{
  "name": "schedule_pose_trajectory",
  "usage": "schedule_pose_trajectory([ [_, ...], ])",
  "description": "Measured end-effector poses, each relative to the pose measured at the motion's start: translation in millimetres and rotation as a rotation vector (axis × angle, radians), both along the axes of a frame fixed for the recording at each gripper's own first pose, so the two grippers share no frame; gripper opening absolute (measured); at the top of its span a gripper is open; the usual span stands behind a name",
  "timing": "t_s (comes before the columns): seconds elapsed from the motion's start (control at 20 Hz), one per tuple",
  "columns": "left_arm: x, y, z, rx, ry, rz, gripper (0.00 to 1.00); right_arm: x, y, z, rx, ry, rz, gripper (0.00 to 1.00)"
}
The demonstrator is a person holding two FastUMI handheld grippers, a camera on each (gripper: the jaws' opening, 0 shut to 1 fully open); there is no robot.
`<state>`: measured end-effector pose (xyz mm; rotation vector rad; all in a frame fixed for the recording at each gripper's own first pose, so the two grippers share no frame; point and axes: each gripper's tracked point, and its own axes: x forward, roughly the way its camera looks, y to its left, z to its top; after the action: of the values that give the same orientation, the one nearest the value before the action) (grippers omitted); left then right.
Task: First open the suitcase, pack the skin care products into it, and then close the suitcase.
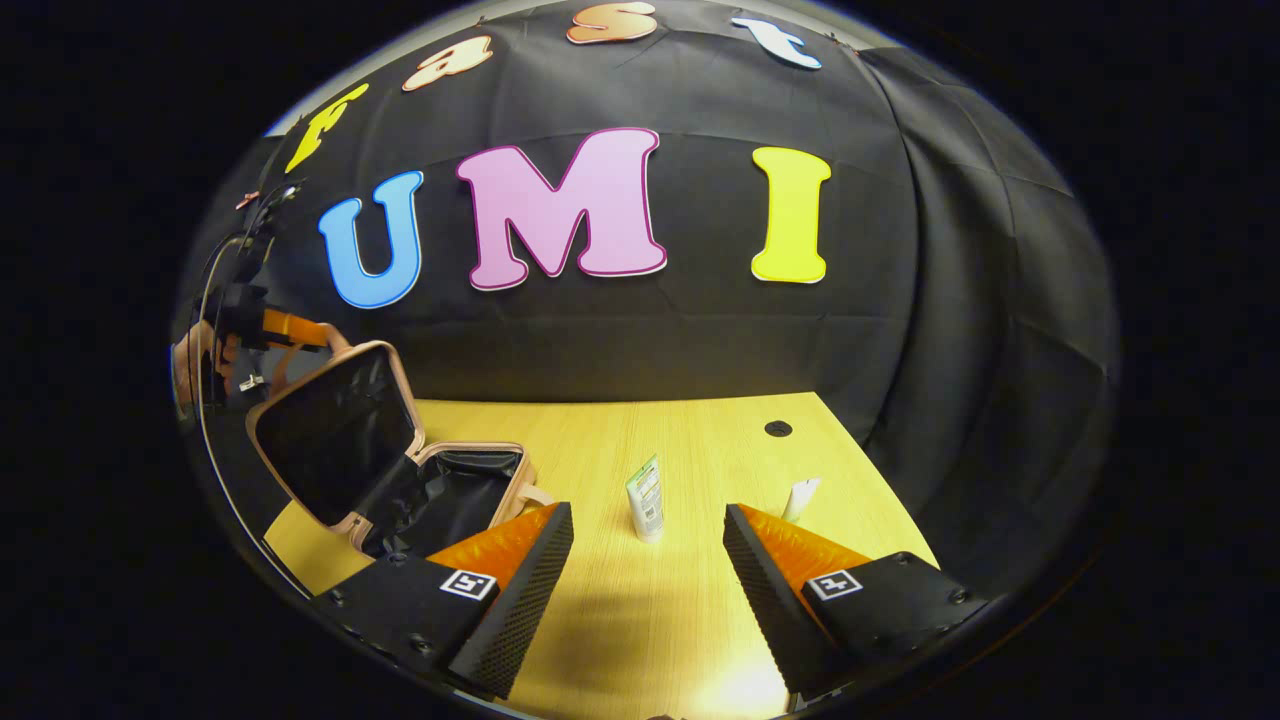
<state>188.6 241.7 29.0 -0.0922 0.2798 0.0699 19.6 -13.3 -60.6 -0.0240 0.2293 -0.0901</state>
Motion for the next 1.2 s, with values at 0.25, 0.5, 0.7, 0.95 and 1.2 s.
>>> schedule_pose_trajectory([
  [0.25, 27.7, 147.9, -78.4, -0.182, 0.013, 0.149, 0.09, -0.1, 2.2, -4.0, -0.051, 0.012, -0.062, 0.96],
  [0.5, 56.5, 206.9, -193.8, -0.447, 0.098, 0.18, 0.08, -4.3, -10.2, -20.0, -0.048, 0.017, -0.167, 0.96],
  [0.7, 69.1, 223.0, -264.3, -0.384, 0.233, 0.229, 0.09, -11.8, -14.2, -34.2, -0.062, 0.026, -0.195, 0.96],
  [0.95, 56.3, 237.6, -213.8, -0.132, 0.158, 0.298, 0.51, -16.6, -25.0, -19.8, -0.074, -0.014, -0.201, 0.97],
  [1.2, 3.3, 158.2, -90.8, 0.035, -0.079, 0.257, 0.96, -16.9, -51.4, 4.7, -0.051, -0.067, -0.215, 0.98],
])
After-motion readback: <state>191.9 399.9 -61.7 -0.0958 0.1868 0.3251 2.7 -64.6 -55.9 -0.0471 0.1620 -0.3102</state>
